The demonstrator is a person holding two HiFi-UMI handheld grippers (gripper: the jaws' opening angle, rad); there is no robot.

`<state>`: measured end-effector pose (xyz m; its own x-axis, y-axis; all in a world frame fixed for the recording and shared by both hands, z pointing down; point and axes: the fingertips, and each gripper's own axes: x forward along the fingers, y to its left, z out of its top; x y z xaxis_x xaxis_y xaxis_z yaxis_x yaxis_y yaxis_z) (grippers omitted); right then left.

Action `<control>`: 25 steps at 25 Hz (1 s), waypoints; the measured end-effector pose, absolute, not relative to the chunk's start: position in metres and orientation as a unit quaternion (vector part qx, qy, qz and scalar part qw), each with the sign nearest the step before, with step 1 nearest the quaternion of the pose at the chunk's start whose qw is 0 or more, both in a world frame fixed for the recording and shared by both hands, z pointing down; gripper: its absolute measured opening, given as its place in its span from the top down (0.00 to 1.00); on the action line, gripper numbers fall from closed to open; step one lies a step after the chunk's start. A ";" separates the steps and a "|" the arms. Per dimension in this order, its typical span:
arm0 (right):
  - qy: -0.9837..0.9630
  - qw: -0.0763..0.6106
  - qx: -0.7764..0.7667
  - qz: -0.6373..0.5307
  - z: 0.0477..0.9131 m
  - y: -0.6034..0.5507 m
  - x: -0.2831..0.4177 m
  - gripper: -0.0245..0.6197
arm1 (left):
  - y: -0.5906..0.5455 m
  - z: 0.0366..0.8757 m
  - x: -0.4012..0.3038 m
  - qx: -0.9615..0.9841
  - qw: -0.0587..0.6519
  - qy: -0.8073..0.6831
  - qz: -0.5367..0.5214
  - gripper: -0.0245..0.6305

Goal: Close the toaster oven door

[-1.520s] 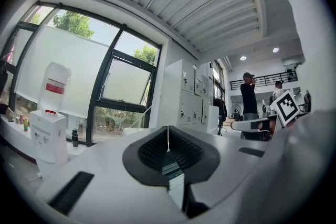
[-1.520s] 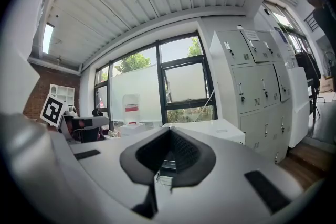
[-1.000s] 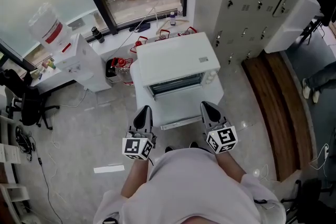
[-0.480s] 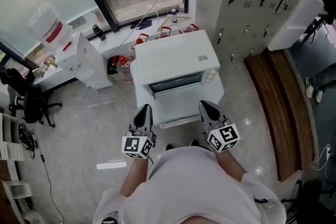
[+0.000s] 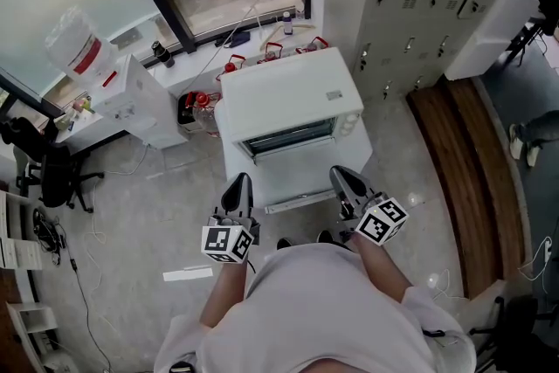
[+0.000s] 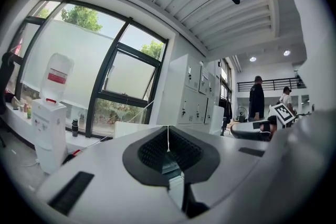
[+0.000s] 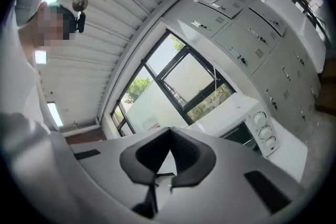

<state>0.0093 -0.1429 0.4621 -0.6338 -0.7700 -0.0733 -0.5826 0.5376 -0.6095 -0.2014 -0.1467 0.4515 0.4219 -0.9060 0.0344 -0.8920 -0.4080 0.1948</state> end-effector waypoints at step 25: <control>0.757 0.278 -0.343 -0.481 0.554 -0.152 0.067 0.83 | -0.144 0.456 -0.183 0.836 0.091 -0.540 -0.023 0.93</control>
